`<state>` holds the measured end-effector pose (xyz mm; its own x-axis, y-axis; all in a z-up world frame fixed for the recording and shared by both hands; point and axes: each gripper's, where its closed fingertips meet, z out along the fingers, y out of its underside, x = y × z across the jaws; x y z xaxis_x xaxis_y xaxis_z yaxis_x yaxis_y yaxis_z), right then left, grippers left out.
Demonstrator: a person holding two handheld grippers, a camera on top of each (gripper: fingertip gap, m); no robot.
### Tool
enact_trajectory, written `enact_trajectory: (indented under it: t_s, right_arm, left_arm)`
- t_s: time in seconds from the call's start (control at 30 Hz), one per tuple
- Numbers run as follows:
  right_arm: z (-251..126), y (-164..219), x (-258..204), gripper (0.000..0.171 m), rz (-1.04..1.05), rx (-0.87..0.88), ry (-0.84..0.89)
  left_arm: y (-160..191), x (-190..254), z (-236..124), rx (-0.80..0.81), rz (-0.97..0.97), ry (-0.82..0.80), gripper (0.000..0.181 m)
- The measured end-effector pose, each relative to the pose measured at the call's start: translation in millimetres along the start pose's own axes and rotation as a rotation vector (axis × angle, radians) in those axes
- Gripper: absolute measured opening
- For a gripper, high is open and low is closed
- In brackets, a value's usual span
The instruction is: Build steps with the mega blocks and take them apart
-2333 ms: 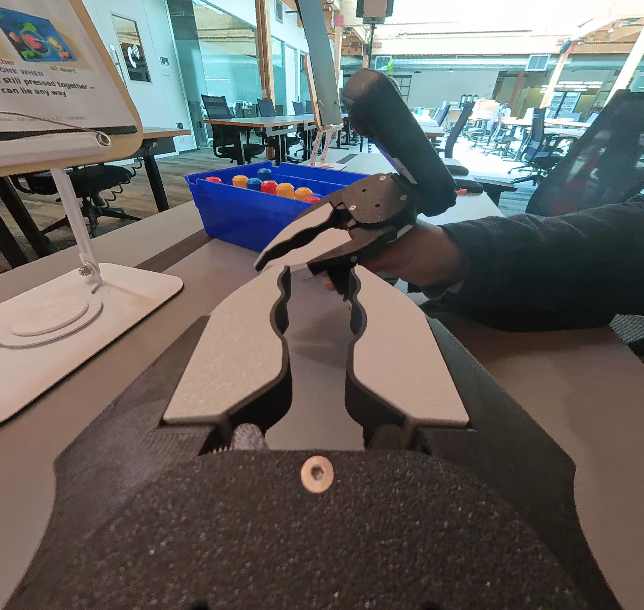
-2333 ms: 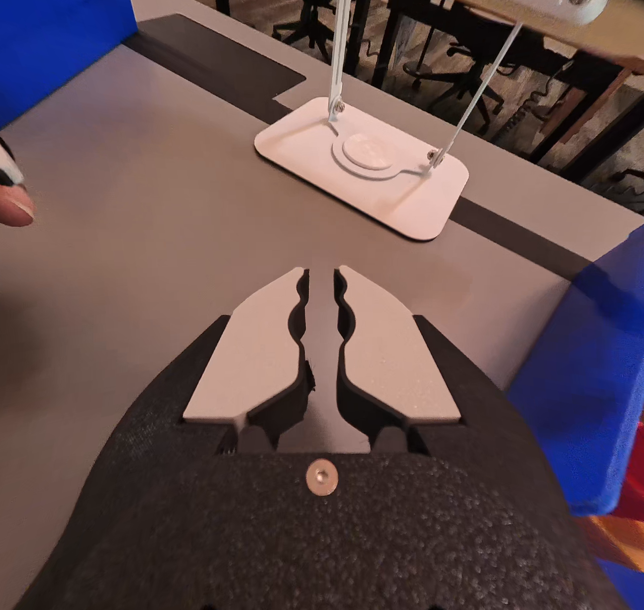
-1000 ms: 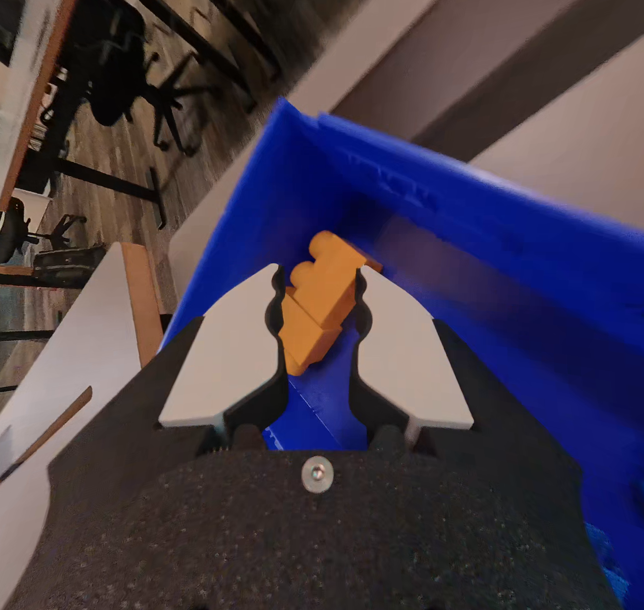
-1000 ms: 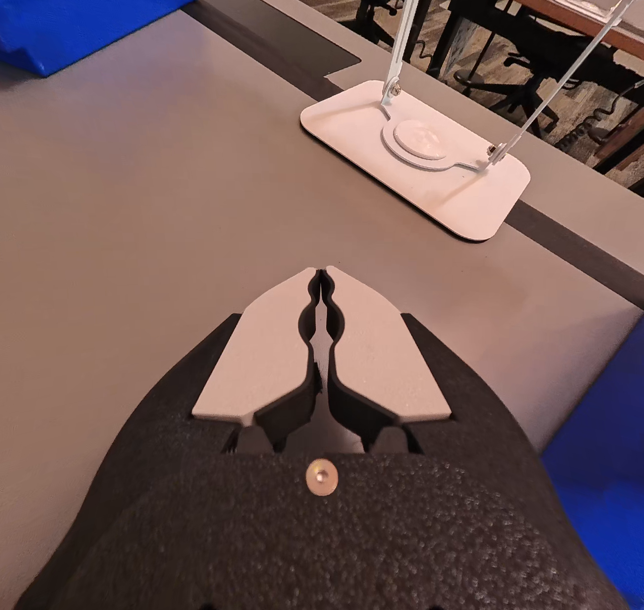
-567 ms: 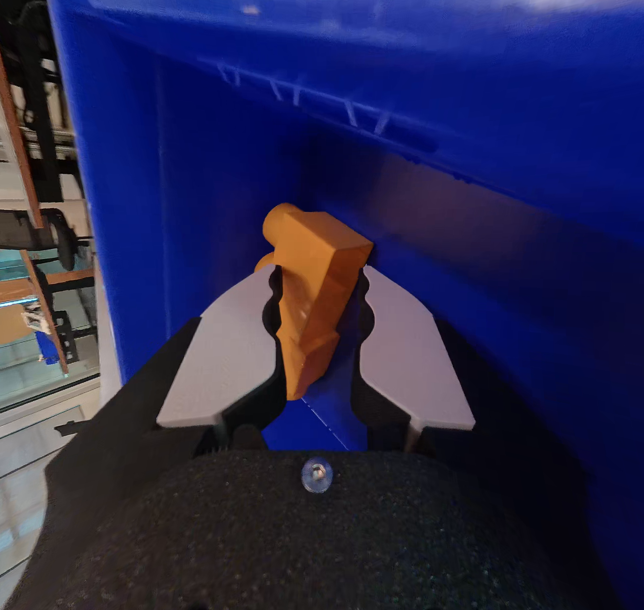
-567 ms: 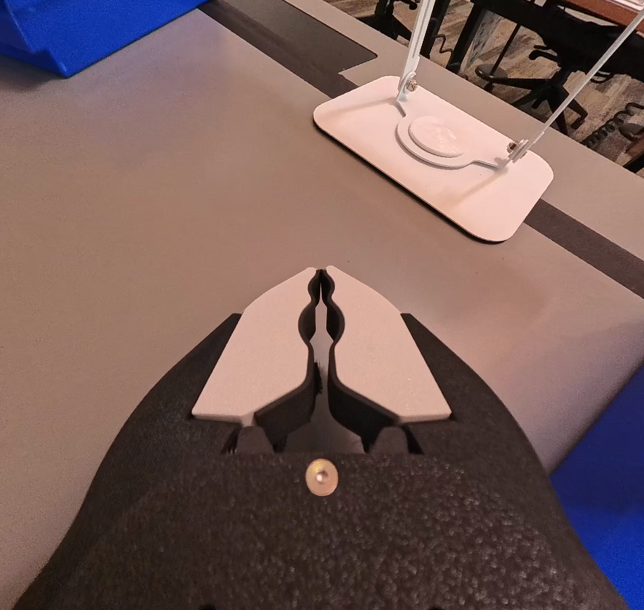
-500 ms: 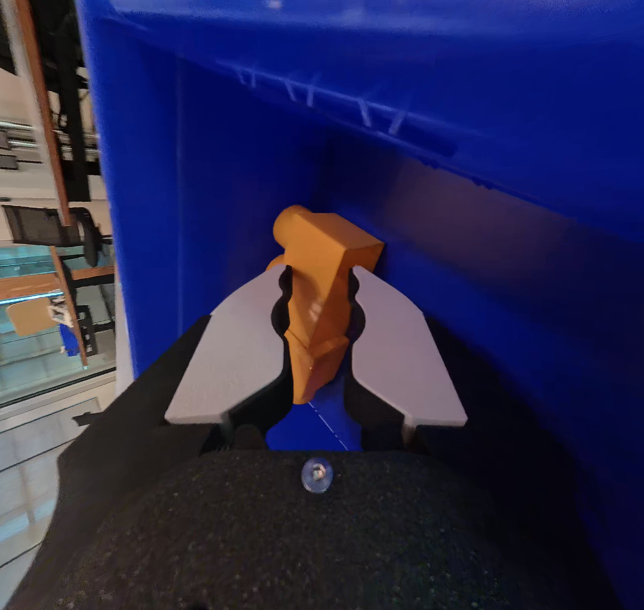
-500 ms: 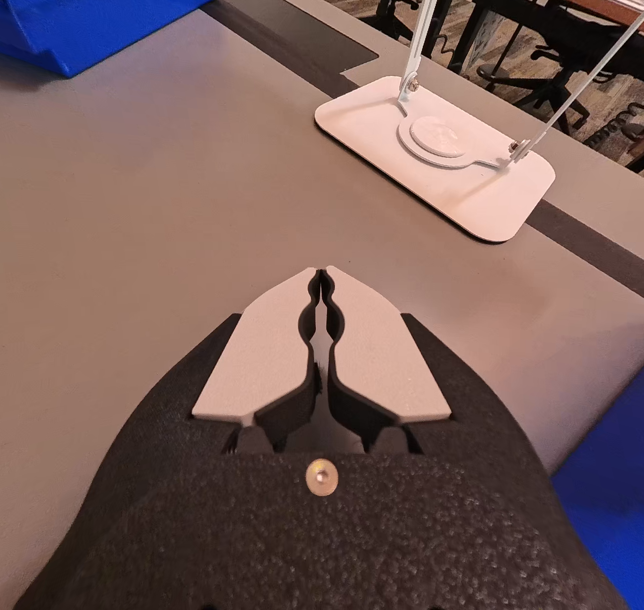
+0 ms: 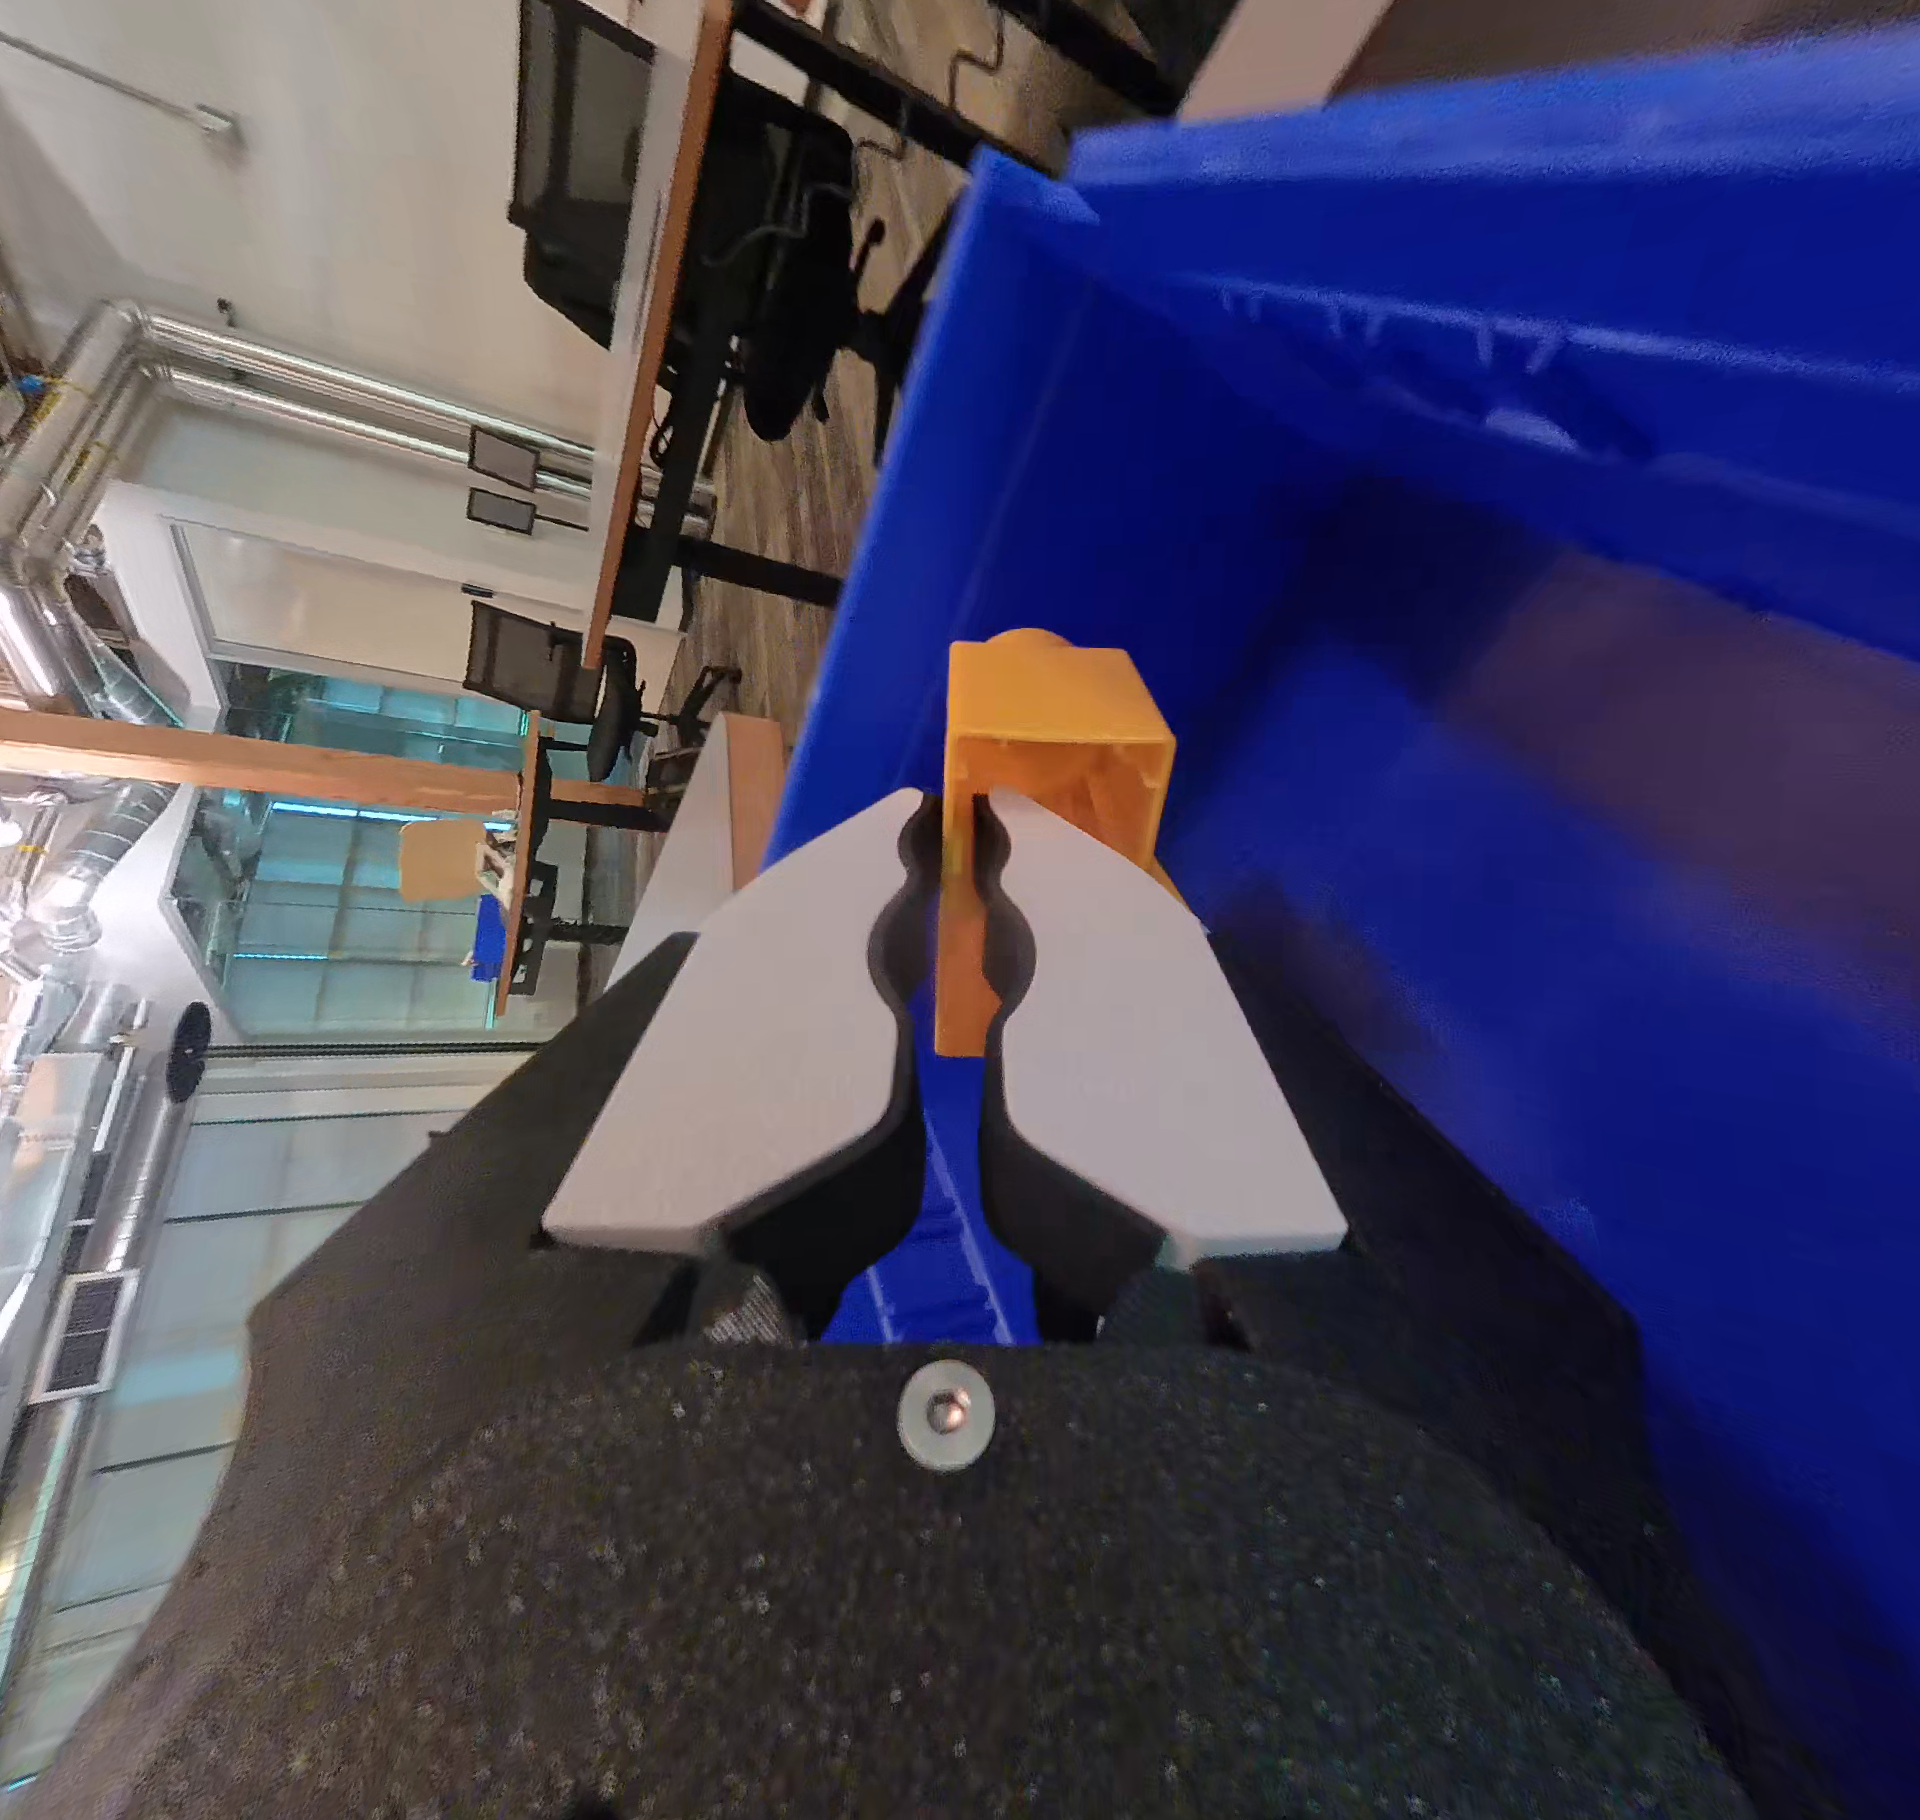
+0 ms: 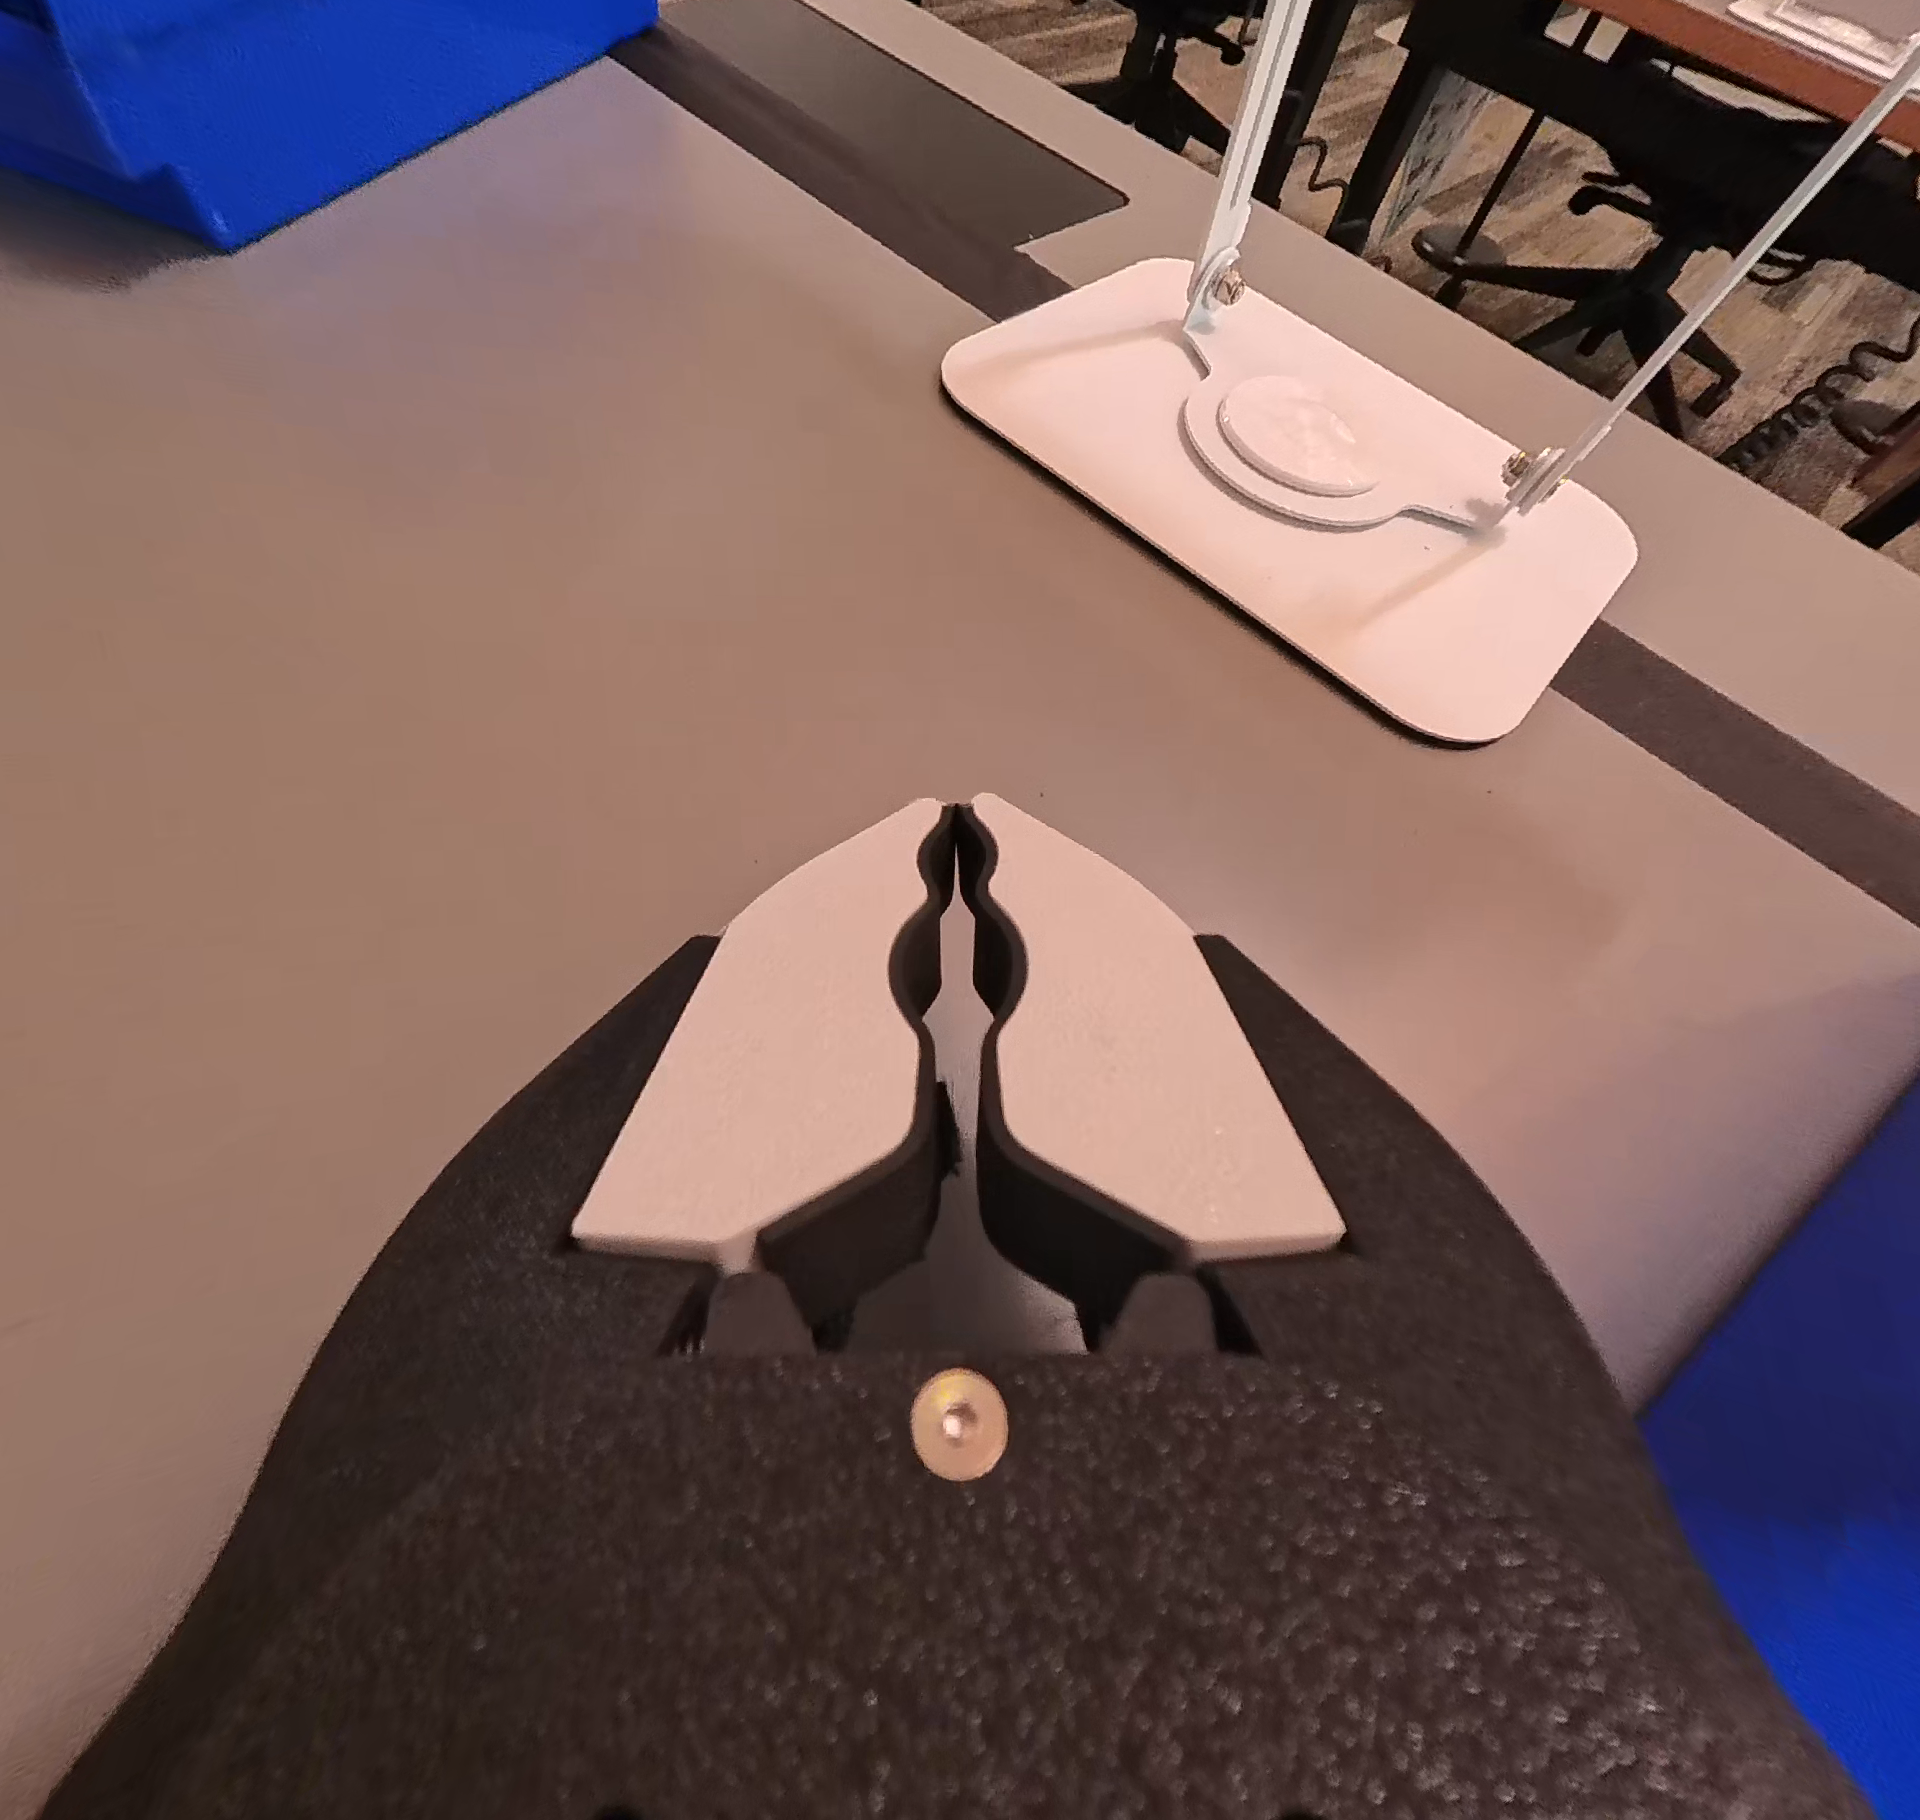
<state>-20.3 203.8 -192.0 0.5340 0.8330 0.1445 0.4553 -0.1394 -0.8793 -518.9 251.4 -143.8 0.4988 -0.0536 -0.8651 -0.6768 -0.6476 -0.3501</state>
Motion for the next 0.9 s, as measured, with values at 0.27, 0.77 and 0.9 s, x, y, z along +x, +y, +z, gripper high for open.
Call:
enact_trajectory:
  t_s: [0.27,0.77,0.9]
  right_arm:
    - [-2,-3,1,0.000,-0.007,0.017,0.008]
    - [-8,-16,-4,0.002,0.055,0.106,-0.046]
    - [-16,-31,-10,0.005,0.095,0.195,-0.098]
  left_arm:
    - [-64,-49,-82,0.307,-0.319,0.000,0.006]
    - [-228,24,-295,1.009,-0.924,0.725,0.006]
    - [-245,61,-325,1.070,-1.059,0.947,0.006]
